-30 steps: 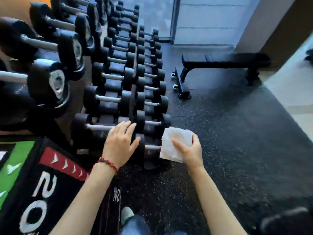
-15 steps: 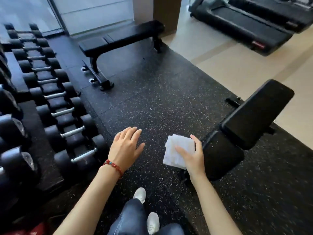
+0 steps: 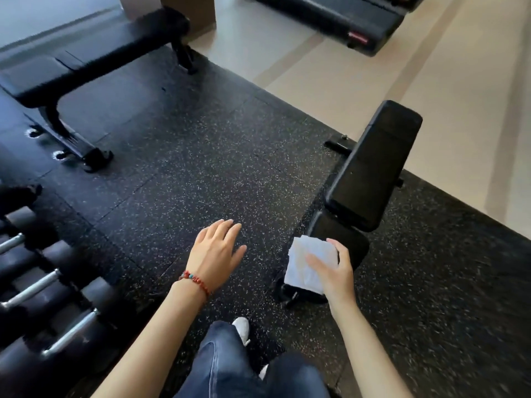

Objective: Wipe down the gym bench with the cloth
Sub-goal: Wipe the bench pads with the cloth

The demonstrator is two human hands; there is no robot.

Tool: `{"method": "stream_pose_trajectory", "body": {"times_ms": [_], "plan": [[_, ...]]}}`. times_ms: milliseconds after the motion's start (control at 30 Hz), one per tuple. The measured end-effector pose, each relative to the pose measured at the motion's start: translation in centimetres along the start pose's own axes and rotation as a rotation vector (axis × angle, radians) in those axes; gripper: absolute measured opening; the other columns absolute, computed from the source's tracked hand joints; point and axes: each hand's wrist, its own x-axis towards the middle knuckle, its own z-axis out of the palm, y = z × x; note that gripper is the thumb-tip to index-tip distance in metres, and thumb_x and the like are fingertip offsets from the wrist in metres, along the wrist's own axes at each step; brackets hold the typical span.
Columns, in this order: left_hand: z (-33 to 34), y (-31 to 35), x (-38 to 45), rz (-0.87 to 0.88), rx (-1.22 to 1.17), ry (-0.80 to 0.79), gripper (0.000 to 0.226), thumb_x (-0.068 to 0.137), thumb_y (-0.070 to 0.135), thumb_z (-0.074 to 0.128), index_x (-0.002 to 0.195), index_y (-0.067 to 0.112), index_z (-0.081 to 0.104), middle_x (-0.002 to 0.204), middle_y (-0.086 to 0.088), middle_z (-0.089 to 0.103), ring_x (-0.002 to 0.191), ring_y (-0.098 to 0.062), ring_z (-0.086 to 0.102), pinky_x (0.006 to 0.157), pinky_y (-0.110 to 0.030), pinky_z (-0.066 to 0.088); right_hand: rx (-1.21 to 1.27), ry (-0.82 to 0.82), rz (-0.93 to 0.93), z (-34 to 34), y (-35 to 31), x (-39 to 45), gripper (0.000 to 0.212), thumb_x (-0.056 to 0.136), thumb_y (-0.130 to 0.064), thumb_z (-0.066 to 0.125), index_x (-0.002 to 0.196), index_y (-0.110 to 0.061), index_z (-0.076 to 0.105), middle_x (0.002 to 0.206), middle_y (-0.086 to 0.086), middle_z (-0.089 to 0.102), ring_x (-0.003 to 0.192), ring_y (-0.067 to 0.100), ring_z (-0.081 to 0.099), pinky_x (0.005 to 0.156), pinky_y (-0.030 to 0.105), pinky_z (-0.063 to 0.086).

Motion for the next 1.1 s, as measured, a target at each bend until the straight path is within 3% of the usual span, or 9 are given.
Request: {"method": "stream_pose_trajectory", "body": {"times_ms": [133,333,567,700,800,900,1000,1100], "plan": [[0.3,1.1,3.0,0.03,0.024,0.0,0.054,0.085,0.044,0.038,0.112,0.007,0.065,0.111,-0.01,0.067,0.104,-0.03,0.063,0.084,-0.044,0.051,0.007,0.01,-0.007,-0.5,-0.9,2.8,0.061,0.075,-0.016,0.076,0.127,-0.016,0.046,0.12,-0.003,0.051,0.112,0.013,0.047,0.088,0.025,0.038],[2.0,3.7,6.5,-0.02,0.023,0.001,0.055,0.085,0.044,0.036,0.112,0.006,0.065,0.111,-0.011,0.067,0.105,-0.03,0.063,0.086,-0.046,0.051,0.003,-0.054,-0.042,-2.1,-2.0,8.4,0.061,0.075,-0.013,0.075,0.129,-0.013,0.045,0.122,-0.002,0.051,0.109,0.01,0.047,0.075,0.011,0.04],[5.9,9.3,10.2,-0.26,0.02,0.013,0.055,0.086,0.044,0.036,0.114,0.006,0.064,0.113,-0.013,0.066,0.107,-0.032,0.062,0.087,-0.047,0.049,-0.06,-0.268,-0.11,-6.2,-2.3,17.6,0.056,0.076,-0.011,0.074,0.126,-0.017,0.047,0.123,-0.002,0.051,0.116,0.014,0.047,0.097,0.029,0.039],[7.7,15.4,10.9,-0.478,-0.016,0.081,0.053,0.085,0.041,0.038,0.111,0.004,0.065,0.112,-0.015,0.066,0.105,-0.034,0.062,0.086,-0.046,0.05,-0.134,-0.467,-0.15,-9.9,-2.6,22.7,0.059,0.076,-0.01,0.074,0.128,-0.012,0.046,0.126,0.001,0.05,0.117,0.015,0.046,0.098,0.029,0.039],[9.5,20.1,10.6,-0.623,-0.05,0.129,0.053,0.085,0.039,0.038,0.11,0.002,0.066,0.11,-0.017,0.067,0.104,-0.034,0.063,0.085,-0.045,0.05,-0.198,-0.582,-0.159,-12.2,-1.7,25.2,0.06,0.072,-0.011,0.078,0.124,-0.011,0.047,0.123,0.003,0.051,0.118,0.021,0.047,0.103,0.041,0.039],[11.7,23.6,10.3,-0.704,-0.073,0.14,0.052,0.086,0.039,0.038,0.111,0.002,0.065,0.111,-0.016,0.066,0.104,-0.033,0.063,0.086,-0.044,0.051,-0.254,-0.666,-0.133,-13.6,0.0,26.8,0.062,0.068,-0.016,0.079,0.121,-0.015,0.047,0.122,0.003,0.051,0.117,0.022,0.048,0.102,0.042,0.04],[13.9,25.6,9.5,-0.761,-0.089,0.109,0.052,0.086,0.038,0.039,0.11,0.001,0.066,0.111,-0.016,0.067,0.102,-0.033,0.064,0.085,-0.044,0.051,-0.288,-0.711,-0.104,-14.4,2.5,27.8,0.056,0.074,-0.006,0.075,0.121,-0.015,0.047,0.127,0.01,0.051,0.118,0.023,0.048,0.101,0.039,0.041],[16.5,26.2,8.3,-0.81,-0.107,0.088,0.052,0.085,0.037,0.039,0.11,0.0,0.066,0.113,-0.018,0.066,0.102,-0.034,0.063,0.085,-0.044,0.051,-0.329,-0.753,-0.074,-14.6,5.2,28.4,0.054,0.075,-0.005,0.074,0.12,-0.019,0.048,0.125,0.006,0.052,0.117,0.023,0.049,0.1,0.041,0.042]]}}
